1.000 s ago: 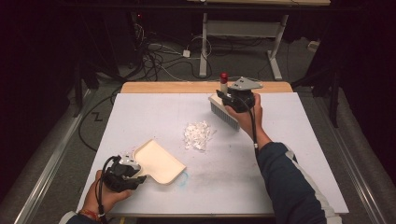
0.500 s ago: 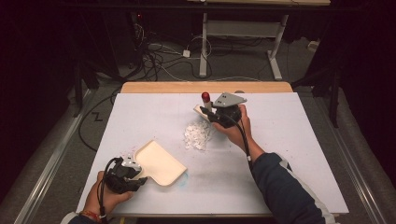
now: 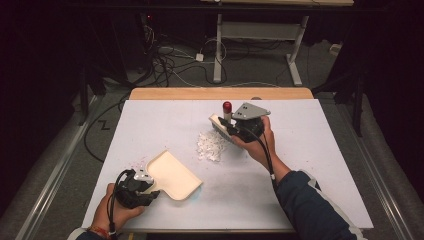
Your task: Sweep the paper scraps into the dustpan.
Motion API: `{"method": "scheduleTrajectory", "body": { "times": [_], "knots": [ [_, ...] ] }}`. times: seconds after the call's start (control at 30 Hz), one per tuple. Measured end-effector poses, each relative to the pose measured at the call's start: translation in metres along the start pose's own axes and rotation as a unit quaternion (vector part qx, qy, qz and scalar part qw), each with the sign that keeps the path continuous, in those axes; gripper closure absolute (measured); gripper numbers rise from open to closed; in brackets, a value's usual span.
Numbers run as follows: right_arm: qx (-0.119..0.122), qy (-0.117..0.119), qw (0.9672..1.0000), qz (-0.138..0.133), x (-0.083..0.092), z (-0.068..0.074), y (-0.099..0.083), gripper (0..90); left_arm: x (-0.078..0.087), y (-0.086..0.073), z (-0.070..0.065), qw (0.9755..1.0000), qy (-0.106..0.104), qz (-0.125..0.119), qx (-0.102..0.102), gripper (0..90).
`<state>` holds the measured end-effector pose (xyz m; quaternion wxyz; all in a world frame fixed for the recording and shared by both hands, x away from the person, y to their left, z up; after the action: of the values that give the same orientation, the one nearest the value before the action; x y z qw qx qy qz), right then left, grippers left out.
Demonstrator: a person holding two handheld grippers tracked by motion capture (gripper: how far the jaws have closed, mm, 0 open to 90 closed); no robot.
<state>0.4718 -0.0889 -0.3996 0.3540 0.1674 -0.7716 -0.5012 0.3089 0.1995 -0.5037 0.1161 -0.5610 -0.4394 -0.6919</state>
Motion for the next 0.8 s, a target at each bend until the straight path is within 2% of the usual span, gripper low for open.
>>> {"method": "scheduleTrajectory", "body": {
  "times": [0.1, 0.2, 0.33, 0.4, 0.43, 0.53, 0.63, 0.67, 0.7, 0.8],
  "knots": [
    [-0.027, -0.007, 0.9996, -0.003, -0.003, -0.015, 0.003, 70.2, 0.0, 0.0, 0.001, 1.0, -0.002, 0.002, -0.002, 63.7],
    [-0.036, -0.029, 0.9989, -0.003, -0.01, -0.03, 0.004, 70.3, -0.001, 0.002, 0.0, 1.0, 0.0, -0.001, -0.001, 63.7],
    [-0.022, -0.058, 0.998, -0.007, -0.02, -0.042, 0.008, 70.2, -0.002, 0.003, -0.001, 1.0, 0.001, -0.001, -0.003, 63.7],
    [-0.014, -0.062, 0.9979, -0.006, -0.024, -0.044, 0.008, 70.3, -0.002, 0.003, -0.001, 1.0, 0.001, -0.002, -0.003, 63.7],
    [-0.007, -0.077, 0.997, -0.007, -0.032, -0.046, 0.006, 70.2, -0.002, 0.003, -0.001, 1.0, 0.002, -0.001, -0.003, 63.7],
    [-0.005, -0.086, 0.9963, -0.011, -0.043, -0.046, 0.004, 70.3, -0.002, 0.003, -0.001, 1.0, 0.001, -0.001, -0.004, 63.7],
    [0.001, -0.066, 0.9977, -0.016, -0.049, -0.039, 0.005, 70.2, -0.003, 0.004, -0.001, 1.0, 0.003, -0.002, -0.009, 63.7],
    [0.001, -0.066, 0.9977, -0.016, -0.049, -0.039, 0.005, 70.2, -0.003, 0.004, -0.001, 1.0, 0.003, -0.002, -0.009, 63.7],
    [0.001, -0.048, 0.9987, -0.017, -0.052, -0.031, 0.005, 70.2, -0.005, 0.005, -0.002, 1.0, 0.003, -0.003, -0.008, 63.7],
    [-0.002, -0.013, 0.9996, -0.024, -0.053, -0.017, 0.004, 69.8, -0.005, 0.005, -0.002, 0.9999, 0.004, -0.003, -0.009, 63.6]
  ]
}}
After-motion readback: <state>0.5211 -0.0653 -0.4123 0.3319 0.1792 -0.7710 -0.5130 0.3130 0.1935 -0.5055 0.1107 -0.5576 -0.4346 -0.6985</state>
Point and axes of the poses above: each handheld gripper's, and its own axes: x roughly backward along the jaws, y roughly out of its top, z roughly to its left, the point moved 5 cm from there along -x, roughly forward along the jaws
